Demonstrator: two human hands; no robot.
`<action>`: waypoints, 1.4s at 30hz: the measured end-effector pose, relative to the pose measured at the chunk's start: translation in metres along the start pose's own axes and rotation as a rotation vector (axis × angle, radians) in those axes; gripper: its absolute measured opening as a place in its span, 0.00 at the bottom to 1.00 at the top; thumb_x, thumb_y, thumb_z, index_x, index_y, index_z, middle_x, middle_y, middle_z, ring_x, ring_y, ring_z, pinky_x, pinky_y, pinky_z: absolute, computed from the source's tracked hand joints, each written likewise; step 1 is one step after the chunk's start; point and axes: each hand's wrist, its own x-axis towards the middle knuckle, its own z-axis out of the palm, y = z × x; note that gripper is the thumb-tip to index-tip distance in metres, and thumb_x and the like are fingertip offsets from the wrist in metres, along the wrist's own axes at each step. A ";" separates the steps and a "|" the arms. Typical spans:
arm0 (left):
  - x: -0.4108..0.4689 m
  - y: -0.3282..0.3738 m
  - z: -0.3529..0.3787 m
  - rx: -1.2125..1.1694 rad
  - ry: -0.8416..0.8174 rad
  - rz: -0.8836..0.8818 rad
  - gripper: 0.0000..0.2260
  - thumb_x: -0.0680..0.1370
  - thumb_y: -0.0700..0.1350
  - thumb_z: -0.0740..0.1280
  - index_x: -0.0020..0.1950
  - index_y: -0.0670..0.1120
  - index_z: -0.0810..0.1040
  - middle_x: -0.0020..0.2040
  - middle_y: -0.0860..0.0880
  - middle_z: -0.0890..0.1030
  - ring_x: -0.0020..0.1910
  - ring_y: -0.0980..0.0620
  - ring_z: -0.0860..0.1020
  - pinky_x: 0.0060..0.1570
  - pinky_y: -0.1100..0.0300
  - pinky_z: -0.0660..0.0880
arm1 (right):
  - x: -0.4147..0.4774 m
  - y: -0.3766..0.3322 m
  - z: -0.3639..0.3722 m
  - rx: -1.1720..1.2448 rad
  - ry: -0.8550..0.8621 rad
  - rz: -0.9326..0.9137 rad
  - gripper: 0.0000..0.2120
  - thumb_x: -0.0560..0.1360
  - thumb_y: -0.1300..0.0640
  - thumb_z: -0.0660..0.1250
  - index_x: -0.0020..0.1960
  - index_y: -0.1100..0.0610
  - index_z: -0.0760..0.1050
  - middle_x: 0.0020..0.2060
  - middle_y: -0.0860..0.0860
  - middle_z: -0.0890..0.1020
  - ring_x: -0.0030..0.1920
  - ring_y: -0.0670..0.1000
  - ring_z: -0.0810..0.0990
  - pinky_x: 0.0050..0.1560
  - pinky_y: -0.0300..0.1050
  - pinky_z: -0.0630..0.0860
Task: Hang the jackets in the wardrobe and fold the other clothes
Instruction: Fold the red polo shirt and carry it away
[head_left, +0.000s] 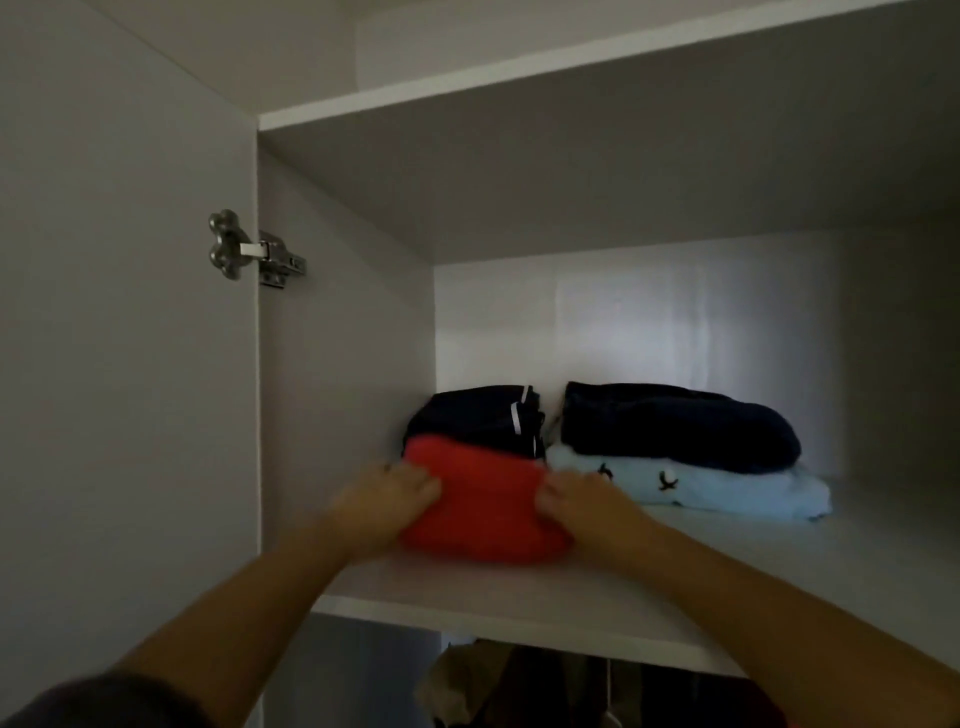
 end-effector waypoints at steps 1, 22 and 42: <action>-0.009 0.002 0.012 -0.085 -0.054 0.037 0.19 0.75 0.45 0.62 0.66 0.48 0.66 0.63 0.49 0.69 0.61 0.49 0.70 0.58 0.57 0.66 | -0.006 -0.002 0.009 0.082 -0.054 -0.068 0.15 0.75 0.64 0.60 0.60 0.56 0.70 0.61 0.52 0.71 0.58 0.52 0.71 0.49 0.42 0.62; 0.069 -0.011 0.102 -0.670 -0.242 -0.412 0.26 0.82 0.57 0.47 0.78 0.48 0.50 0.77 0.45 0.55 0.74 0.48 0.59 0.71 0.56 0.56 | 0.123 -0.037 0.079 0.522 -0.554 0.250 0.32 0.81 0.39 0.41 0.78 0.54 0.38 0.77 0.54 0.40 0.77 0.58 0.40 0.75 0.58 0.41; -0.026 -0.024 0.046 -0.606 -0.164 -0.574 0.29 0.80 0.51 0.60 0.75 0.40 0.53 0.72 0.41 0.63 0.70 0.45 0.66 0.65 0.57 0.65 | 0.037 -0.090 -0.003 0.737 -0.365 0.317 0.30 0.81 0.39 0.47 0.78 0.50 0.46 0.78 0.51 0.49 0.77 0.53 0.48 0.76 0.52 0.46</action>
